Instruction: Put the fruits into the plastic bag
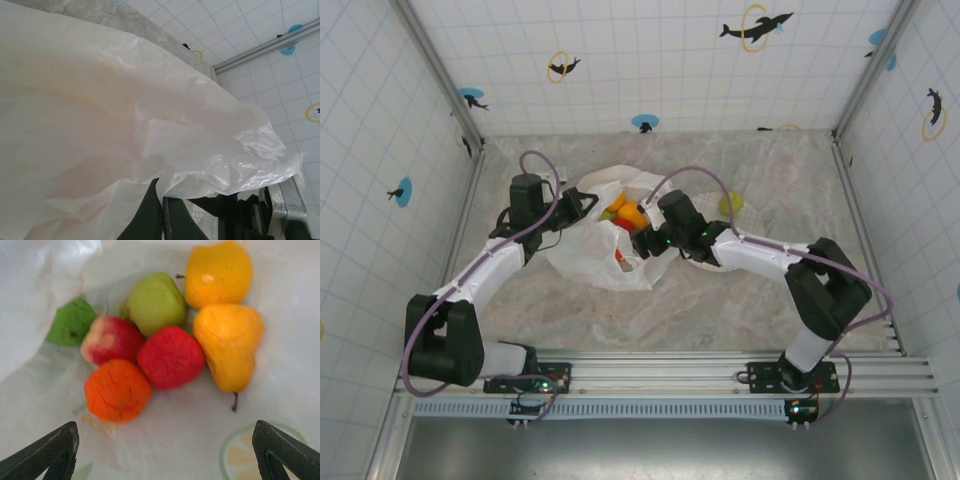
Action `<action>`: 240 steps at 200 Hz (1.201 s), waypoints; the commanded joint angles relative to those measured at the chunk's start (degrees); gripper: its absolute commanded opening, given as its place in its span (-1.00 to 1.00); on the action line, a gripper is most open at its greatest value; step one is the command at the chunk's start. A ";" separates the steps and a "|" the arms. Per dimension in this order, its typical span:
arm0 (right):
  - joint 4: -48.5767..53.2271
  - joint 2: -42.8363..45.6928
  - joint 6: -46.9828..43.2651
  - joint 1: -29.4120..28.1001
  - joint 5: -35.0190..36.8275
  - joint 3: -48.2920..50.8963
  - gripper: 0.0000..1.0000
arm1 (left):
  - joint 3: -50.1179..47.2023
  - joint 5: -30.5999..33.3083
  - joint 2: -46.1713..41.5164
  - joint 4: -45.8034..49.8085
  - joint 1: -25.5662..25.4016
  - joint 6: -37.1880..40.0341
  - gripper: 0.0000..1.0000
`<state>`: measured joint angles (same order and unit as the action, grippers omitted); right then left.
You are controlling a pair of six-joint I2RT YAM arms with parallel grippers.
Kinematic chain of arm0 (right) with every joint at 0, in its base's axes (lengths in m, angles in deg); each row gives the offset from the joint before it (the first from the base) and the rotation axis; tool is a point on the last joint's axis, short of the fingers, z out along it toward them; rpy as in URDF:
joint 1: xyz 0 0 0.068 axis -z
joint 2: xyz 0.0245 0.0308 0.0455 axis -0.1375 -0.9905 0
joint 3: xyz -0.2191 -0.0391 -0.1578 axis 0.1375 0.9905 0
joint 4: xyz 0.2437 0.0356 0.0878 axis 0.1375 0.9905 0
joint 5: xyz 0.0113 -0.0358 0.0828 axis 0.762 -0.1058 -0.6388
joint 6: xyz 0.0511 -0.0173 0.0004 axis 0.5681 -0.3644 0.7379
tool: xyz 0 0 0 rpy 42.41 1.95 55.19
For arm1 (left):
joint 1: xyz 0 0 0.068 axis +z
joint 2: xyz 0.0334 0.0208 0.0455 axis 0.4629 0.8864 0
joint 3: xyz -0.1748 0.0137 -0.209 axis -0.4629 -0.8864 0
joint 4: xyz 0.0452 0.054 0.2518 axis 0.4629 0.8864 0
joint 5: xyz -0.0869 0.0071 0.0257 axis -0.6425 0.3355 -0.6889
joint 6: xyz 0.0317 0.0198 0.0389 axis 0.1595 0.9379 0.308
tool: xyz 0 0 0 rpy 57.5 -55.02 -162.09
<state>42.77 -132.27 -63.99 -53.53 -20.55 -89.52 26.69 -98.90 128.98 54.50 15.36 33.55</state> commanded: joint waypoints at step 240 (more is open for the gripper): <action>-11.67 29.13 9.39 18.66 -28.76 21.03 0.85 | 0.16 -1.42 0.65 1.34 0.51 0.00 -1.00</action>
<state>35.12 -100.36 -56.31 -32.81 -47.85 -69.39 26.69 -102.22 130.12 54.67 15.17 33.13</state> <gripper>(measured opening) 0.928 0.042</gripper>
